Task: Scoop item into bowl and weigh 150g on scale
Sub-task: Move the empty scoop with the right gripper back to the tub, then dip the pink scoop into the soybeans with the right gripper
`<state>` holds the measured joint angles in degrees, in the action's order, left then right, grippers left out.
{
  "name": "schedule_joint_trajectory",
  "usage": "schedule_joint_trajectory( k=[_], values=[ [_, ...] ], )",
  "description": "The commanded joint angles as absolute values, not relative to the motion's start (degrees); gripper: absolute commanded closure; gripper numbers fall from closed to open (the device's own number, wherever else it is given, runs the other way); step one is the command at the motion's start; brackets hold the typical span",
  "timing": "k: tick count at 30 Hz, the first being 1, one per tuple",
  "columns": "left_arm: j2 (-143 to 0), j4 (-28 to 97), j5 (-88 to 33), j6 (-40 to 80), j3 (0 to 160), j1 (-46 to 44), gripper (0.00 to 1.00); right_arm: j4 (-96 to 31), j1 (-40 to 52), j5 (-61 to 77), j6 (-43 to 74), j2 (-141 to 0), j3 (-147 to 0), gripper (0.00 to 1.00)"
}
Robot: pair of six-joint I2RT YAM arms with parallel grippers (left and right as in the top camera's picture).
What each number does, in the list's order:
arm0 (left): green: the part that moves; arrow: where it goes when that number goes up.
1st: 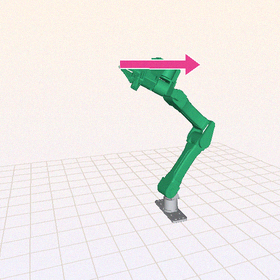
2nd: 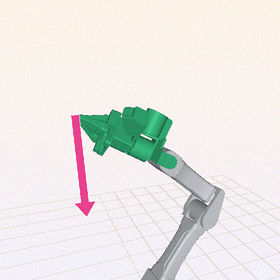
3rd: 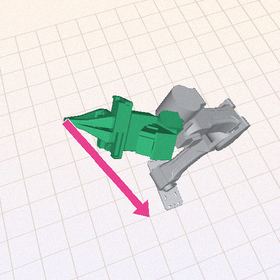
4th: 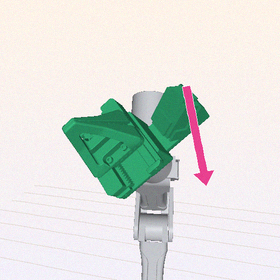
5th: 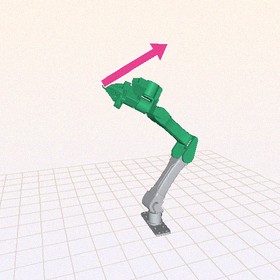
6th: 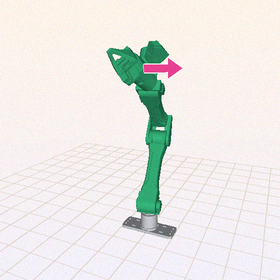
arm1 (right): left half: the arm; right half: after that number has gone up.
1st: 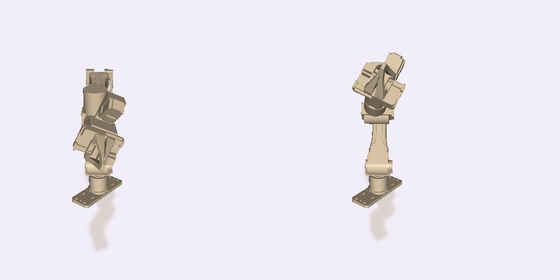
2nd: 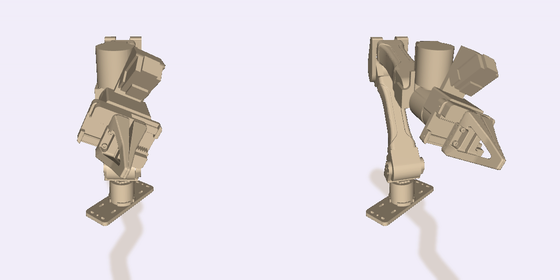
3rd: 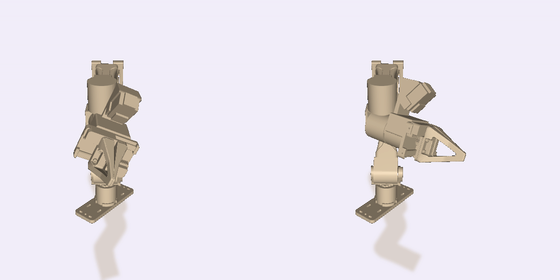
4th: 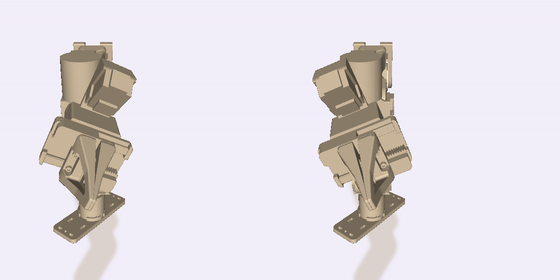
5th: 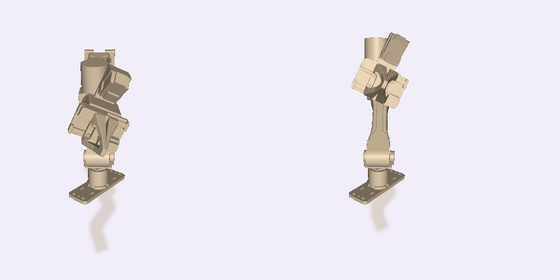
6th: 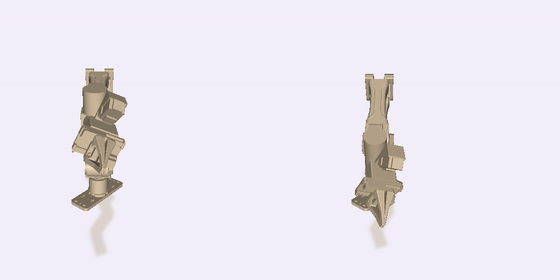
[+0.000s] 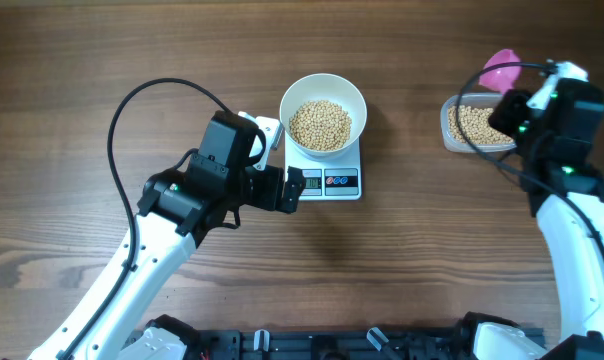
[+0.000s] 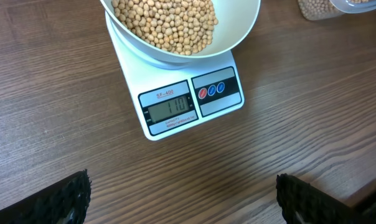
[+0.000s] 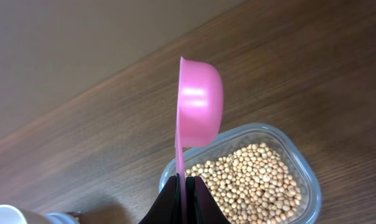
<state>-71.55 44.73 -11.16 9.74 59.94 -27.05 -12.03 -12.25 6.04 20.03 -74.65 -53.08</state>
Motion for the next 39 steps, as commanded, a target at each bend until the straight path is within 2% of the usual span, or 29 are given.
schedule_joint_trajectory(
  k=[1,4,9,16,22,28,39],
  values=[
    [-71.0,44.6,-11.5,8.8,60.0,-27.2,0.00,-12.2,-17.5,18.2,19.6,-73.7,-54.3,0.96],
    [-71.0,44.6,-11.5,8.8,60.0,-27.2,0.00,-15.4,-20.4,19.4,17.5,-73.7,-54.3,0.96],
    [-71.0,44.6,-11.5,8.8,60.0,-27.2,0.00,-22.5,-21.4,19.4,-4.4,-73.8,-54.3,0.96],
    [-71.0,44.6,-11.5,8.8,60.0,-27.2,0.00,-24.5,-18.2,19.1,-16.2,-76.1,-54.3,0.96],
    [-71.0,44.6,-11.5,8.8,60.0,-27.2,0.00,-23.4,-16.4,11.2,-17.1,-77.4,-54.3,0.96],
    [-71.0,44.6,-11.5,8.8,60.0,-27.2,0.00,-23.6,-16.4,4.3,-24.5,-77.4,-54.3,0.96],
    [-71.0,44.6,-11.5,8.8,60.0,-27.2,0.00,-24.9,-16.4,8.8,-23.4,-81.3,-54.2,0.96]
  ],
)
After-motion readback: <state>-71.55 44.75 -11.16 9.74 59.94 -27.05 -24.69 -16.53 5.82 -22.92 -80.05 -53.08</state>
